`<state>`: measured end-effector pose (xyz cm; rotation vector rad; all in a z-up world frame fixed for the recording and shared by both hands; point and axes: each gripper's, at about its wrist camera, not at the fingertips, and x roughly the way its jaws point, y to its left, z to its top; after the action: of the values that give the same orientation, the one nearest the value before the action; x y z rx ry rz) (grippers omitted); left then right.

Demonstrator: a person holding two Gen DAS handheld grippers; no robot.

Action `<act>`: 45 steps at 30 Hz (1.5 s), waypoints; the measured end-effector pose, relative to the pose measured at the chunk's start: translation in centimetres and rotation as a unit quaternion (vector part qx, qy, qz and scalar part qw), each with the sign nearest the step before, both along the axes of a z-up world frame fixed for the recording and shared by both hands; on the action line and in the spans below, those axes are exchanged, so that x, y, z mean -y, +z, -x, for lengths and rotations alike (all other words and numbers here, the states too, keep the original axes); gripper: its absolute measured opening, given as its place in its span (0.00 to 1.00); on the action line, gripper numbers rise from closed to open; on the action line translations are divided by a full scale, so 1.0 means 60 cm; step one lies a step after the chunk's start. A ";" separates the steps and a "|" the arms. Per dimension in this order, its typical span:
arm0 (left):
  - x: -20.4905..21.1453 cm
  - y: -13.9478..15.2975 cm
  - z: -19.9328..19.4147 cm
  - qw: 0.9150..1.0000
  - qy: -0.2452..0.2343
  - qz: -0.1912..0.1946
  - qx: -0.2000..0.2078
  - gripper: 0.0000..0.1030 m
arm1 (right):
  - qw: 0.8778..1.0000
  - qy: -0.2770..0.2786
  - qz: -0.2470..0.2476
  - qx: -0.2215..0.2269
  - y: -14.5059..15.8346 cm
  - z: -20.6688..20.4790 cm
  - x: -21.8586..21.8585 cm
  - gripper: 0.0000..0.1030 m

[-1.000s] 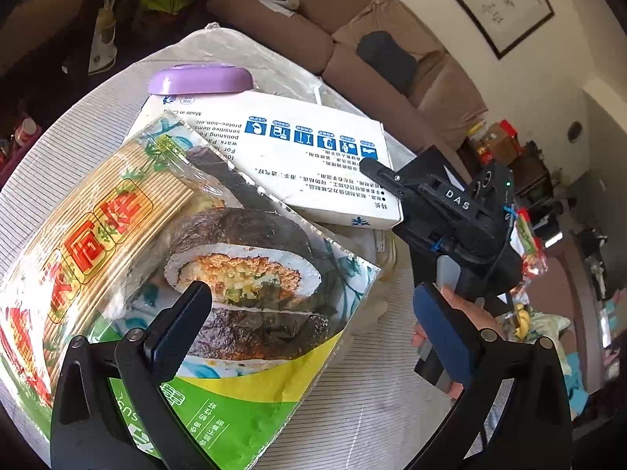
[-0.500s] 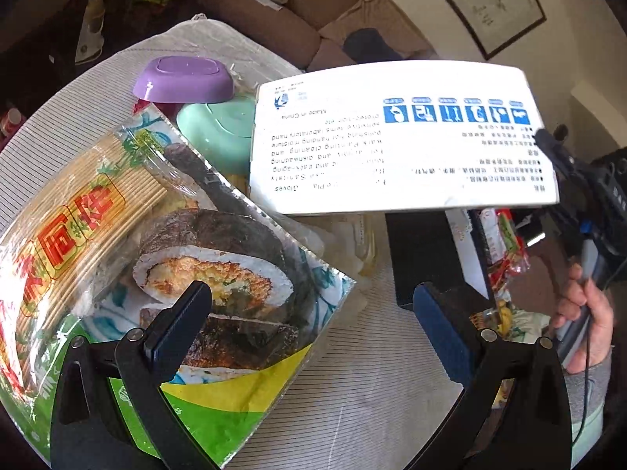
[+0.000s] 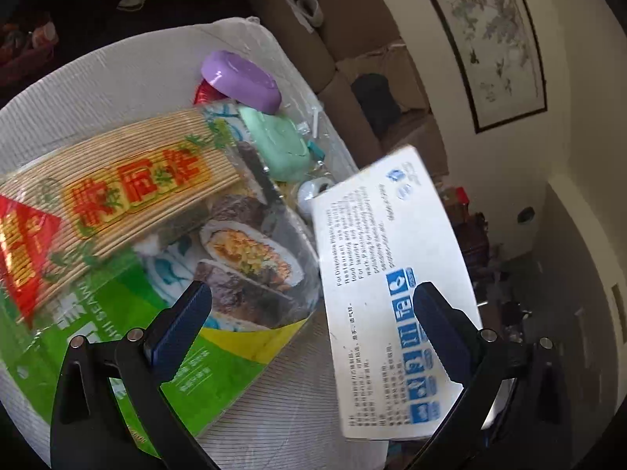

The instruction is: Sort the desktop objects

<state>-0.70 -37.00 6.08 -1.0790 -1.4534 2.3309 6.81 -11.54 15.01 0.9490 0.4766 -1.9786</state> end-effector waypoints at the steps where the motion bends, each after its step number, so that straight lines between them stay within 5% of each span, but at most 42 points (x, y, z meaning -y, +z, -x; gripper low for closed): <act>1: 0.001 -0.008 -0.007 1.000 0.001 0.002 0.010 1.00 | 1.000 0.009 -0.010 0.011 -0.025 -0.015 0.005 0.31; 8: -0.056 -0.017 -0.043 0.998 -0.050 0.035 0.024 1.00 | 0.998 0.032 -0.019 0.054 -0.105 -0.082 -0.008 0.48; 13: -0.119 0.005 -0.076 0.992 -0.101 0.074 0.020 1.00 | 0.998 0.008 0.013 0.053 -0.086 -0.080 -0.035 0.52; 18: -0.193 -0.005 -0.080 0.979 -0.152 0.127 0.044 1.00 | 0.992 -0.084 0.078 0.060 -0.049 -0.057 -0.111 0.72; 26: -0.277 -0.049 -0.018 0.963 -0.184 0.181 0.082 1.00 | 0.958 -0.253 0.103 0.080 -0.064 0.035 -0.271 0.73; 34: -0.314 -0.071 0.007 0.949 -0.181 0.238 0.097 1.00 | 0.962 -0.235 0.107 0.087 -0.086 0.095 -0.253 0.69; 37: -0.307 -0.072 0.013 0.954 -0.166 0.232 0.094 1.00 | 0.962 -0.218 0.136 0.096 -0.090 0.102 -0.251 0.65; 40: -0.296 -0.071 0.021 0.961 -0.161 0.209 0.085 1.00 | 0.942 -0.197 0.226 0.150 -0.100 0.112 -0.265 0.65; 45: -0.295 -0.084 0.033 0.978 -0.185 0.080 0.061 1.00 | 0.915 -0.225 0.248 0.223 -0.148 0.131 -0.276 0.67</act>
<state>-2.67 -19.31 1.04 -1.4187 -1.0025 2.1701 -1.06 5.01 6.15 1.1915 -0.5279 -2.0350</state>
